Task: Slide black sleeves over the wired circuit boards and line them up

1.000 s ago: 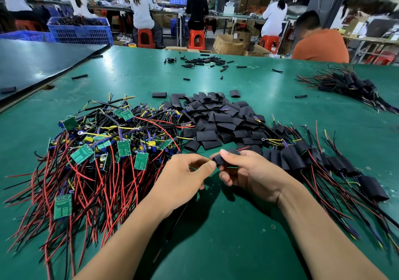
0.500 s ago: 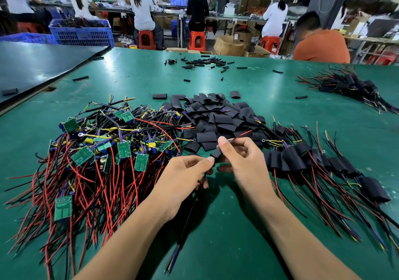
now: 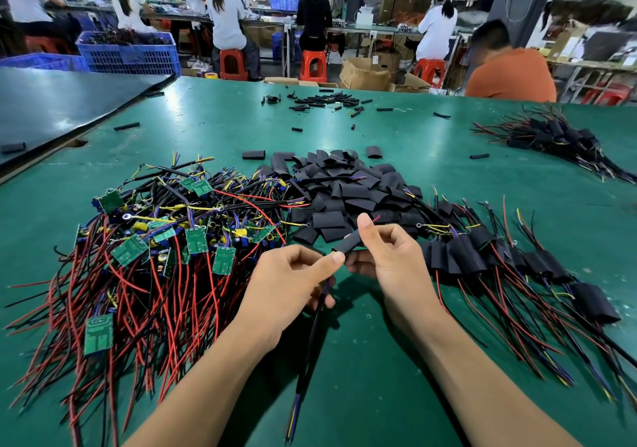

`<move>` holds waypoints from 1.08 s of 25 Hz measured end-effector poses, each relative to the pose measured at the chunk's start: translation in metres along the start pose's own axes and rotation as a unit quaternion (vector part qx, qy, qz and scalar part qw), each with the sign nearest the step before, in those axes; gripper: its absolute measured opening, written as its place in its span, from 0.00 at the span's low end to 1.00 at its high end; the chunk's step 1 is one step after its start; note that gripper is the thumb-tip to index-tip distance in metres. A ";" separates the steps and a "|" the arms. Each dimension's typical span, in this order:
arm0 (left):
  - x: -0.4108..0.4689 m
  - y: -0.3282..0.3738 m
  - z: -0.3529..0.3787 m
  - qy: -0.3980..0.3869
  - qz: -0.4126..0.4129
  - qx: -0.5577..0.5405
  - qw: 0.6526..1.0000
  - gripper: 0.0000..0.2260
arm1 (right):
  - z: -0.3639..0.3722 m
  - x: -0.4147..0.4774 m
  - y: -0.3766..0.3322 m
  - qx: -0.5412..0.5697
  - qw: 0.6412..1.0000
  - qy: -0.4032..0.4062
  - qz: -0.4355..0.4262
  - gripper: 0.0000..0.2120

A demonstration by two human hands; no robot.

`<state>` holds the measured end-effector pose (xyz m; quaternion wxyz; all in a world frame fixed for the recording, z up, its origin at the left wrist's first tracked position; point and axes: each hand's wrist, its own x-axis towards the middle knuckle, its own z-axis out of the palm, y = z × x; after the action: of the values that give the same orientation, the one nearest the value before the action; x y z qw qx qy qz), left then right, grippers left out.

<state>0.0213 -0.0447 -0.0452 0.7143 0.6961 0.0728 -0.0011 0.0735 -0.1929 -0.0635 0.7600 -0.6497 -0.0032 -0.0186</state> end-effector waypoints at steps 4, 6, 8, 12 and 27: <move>-0.002 0.003 -0.001 -0.007 0.058 0.038 0.998 0.09 | 0.002 -0.002 -0.002 0.072 0.996 -0.045 0.025 0.29; -0.001 0.004 -0.002 -0.006 0.054 0.025 0.998 0.09 | 0.003 -0.002 -0.002 0.062 0.996 -0.060 0.022 0.26; 0.000 0.005 -0.004 -0.010 0.029 -0.012 0.999 0.09 | 0.004 -0.003 -0.002 0.047 0.996 -0.069 0.006 0.24; 0.002 0.008 -0.006 -0.028 -0.021 -0.096 0.995 0.13 | 0.003 -0.006 -0.004 0.008 0.997 -0.074 -0.036 0.17; 0.000 0.010 -0.004 -0.072 -0.019 -0.095 0.993 0.03 | 0.001 -0.007 -0.013 0.024 0.996 -0.089 0.013 0.04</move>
<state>0.0217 -0.0407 -0.0351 0.7803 0.6218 0.0339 -0.0579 0.0660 -0.1939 -0.0511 0.7723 -0.6302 -0.0630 0.0495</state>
